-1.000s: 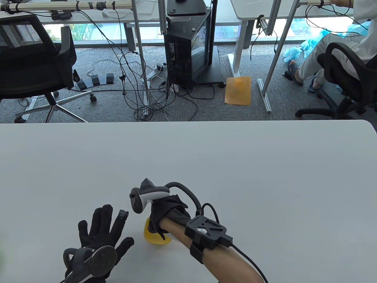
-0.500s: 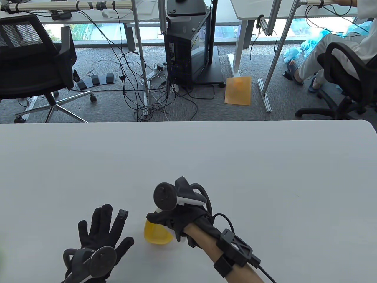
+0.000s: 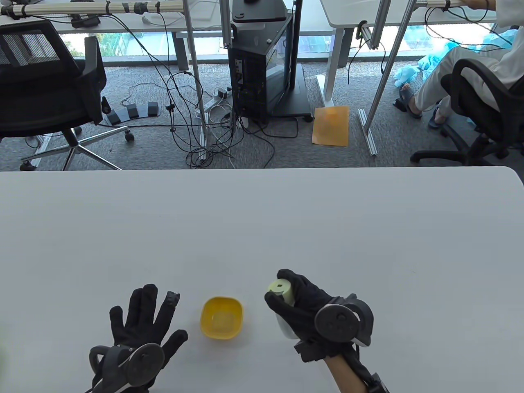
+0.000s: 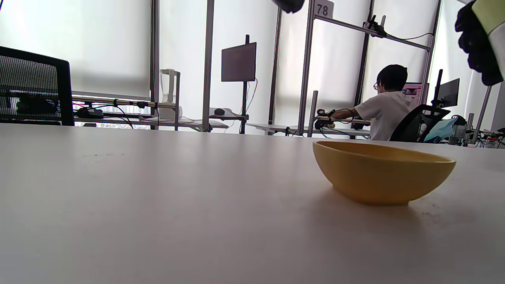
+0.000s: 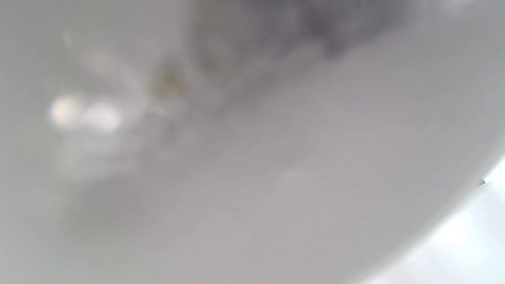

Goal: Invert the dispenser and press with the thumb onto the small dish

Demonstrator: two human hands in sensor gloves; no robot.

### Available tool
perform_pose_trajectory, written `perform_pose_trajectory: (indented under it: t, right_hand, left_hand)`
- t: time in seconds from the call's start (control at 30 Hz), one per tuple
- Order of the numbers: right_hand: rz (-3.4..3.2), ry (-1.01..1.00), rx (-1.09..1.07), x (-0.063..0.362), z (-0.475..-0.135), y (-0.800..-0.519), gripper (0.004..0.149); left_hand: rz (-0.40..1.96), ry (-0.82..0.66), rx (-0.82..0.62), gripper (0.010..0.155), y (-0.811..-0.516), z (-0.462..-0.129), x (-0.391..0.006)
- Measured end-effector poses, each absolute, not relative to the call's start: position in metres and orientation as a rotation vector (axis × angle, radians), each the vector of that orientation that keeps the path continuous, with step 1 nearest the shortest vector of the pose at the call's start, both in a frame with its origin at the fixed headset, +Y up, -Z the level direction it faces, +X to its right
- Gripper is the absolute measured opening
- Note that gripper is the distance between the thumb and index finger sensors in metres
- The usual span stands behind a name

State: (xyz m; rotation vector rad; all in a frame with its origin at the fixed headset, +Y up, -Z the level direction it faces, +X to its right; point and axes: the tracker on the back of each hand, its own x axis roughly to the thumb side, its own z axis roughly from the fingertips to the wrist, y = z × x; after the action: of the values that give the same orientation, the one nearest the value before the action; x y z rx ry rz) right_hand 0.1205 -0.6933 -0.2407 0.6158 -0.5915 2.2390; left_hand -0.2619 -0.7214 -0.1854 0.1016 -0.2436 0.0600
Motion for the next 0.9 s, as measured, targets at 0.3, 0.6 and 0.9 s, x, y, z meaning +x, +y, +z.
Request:
perform_pose_trajectory:
  t: [0.3,0.6,0.9]
  right_hand:
    - [2.026,-0.735,0.438,0.158,-0.231,-0.724,0.078]
    - [2.035,-0.736,0.469,0.153,-0.231,-0.724,0.078]
    - [2.054,-0.689,0.514,0.146,-0.233,-0.721,0.077]
  left_hand:
    - [0.050,-0.229,0.094,0.078,-0.724,-0.188,-0.261]
    - [0.042,-0.242,0.090,0.078,-0.725,-0.187,-0.259]
    - [0.051,-0.242,0.105,0.078,-0.724,-0.186,-0.261]
